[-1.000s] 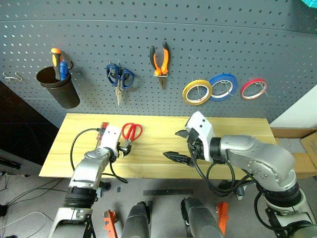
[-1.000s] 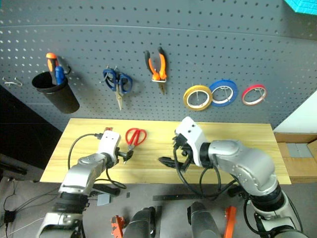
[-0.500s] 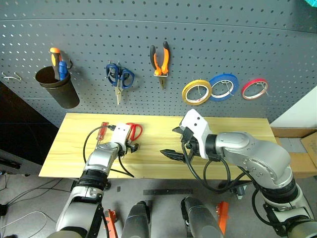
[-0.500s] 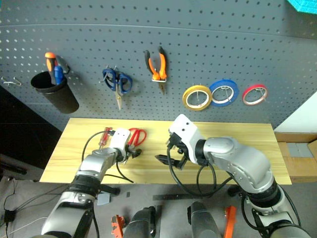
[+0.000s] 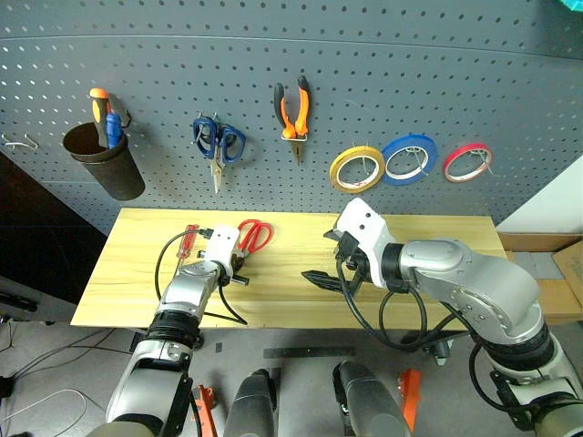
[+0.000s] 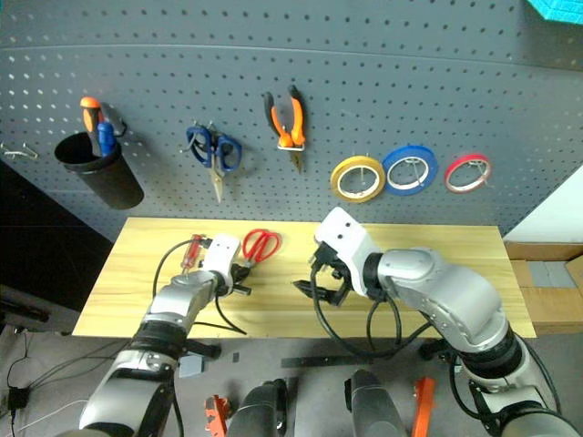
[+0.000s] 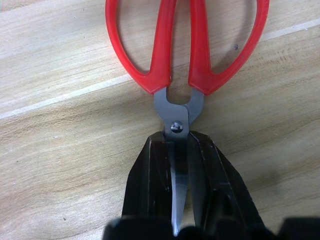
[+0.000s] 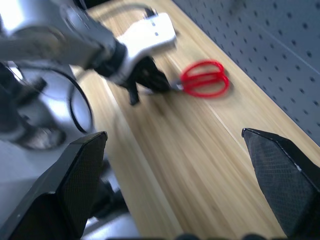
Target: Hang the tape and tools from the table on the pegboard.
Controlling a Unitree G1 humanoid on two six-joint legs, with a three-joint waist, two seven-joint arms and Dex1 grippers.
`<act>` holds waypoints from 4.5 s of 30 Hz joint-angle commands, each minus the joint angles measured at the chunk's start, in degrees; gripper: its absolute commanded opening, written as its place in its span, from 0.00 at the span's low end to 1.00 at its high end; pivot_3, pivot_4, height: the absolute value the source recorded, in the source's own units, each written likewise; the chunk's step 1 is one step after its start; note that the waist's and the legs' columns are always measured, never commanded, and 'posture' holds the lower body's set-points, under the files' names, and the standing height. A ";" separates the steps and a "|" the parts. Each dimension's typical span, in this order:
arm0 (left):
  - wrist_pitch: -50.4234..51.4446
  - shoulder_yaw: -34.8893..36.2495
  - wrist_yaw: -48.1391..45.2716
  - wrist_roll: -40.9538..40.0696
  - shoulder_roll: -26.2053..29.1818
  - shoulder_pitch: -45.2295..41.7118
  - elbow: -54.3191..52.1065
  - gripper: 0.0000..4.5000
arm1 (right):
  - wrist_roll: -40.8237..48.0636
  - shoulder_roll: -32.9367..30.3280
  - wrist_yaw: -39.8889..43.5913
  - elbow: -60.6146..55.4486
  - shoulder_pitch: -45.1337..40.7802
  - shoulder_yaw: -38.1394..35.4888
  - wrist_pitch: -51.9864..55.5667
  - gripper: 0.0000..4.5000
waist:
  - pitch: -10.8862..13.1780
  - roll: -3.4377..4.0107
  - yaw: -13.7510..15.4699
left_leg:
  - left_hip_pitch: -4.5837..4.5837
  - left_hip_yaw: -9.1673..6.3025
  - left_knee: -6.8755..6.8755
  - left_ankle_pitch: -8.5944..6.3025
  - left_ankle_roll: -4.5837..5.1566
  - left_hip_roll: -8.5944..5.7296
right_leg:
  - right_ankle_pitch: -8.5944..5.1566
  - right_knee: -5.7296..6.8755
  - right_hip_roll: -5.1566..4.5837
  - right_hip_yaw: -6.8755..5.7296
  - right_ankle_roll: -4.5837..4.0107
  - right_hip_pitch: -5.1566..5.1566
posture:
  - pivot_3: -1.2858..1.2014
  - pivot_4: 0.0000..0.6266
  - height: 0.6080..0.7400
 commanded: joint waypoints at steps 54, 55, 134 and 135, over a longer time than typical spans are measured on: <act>-40.32 12.93 1.51 7.12 9.67 20.45 -39.58 0.04 | 2.55 -8.90 13.47 -0.76 -4.40 -11.66 -15.02 1.00 | 1.16 -0.02 1.17 | -0.10 0.16 -0.39 -0.02 0.00 -0.05 | 0.00 -0.46 -0.25 0.00 -0.02 -0.08 | 0.46 0.42 1.00; -40.46 12.93 1.63 7.27 9.71 19.87 -38.86 0.04 | 2.54 -8.81 13.32 -0.82 -4.41 -11.66 -15.05 1.00 | 1.16 -0.02 1.18 | -0.10 0.16 -0.39 -0.02 0.00 -0.06 | 0.00 -0.46 -0.25 0.00 -0.02 -0.08 | 0.46 0.42 1.00; -13.09 15.38 4.10 -3.13 8.64 -11.26 24.93 0.50 | -13.74 23.97 -10.30 15.34 -12.12 6.24 -1.41 1.00 | 5.30 -0.09 0.41 | -0.23 0.05 -0.26 -0.01 -0.02 0.02 | 0.00 -0.32 -0.19 -0.14 -0.02 -0.25 | 0.44 0.61 1.00; -13.24 15.22 3.94 -3.20 8.70 -10.83 24.56 0.42 | -13.83 23.88 -10.20 15.49 -12.27 5.98 -1.53 1.00 | 5.30 -0.09 0.30 | -0.23 0.04 -0.26 -0.01 -0.02 0.02 | 0.00 -0.32 -0.19 -0.15 -0.02 -0.25 | 0.44 0.60 1.00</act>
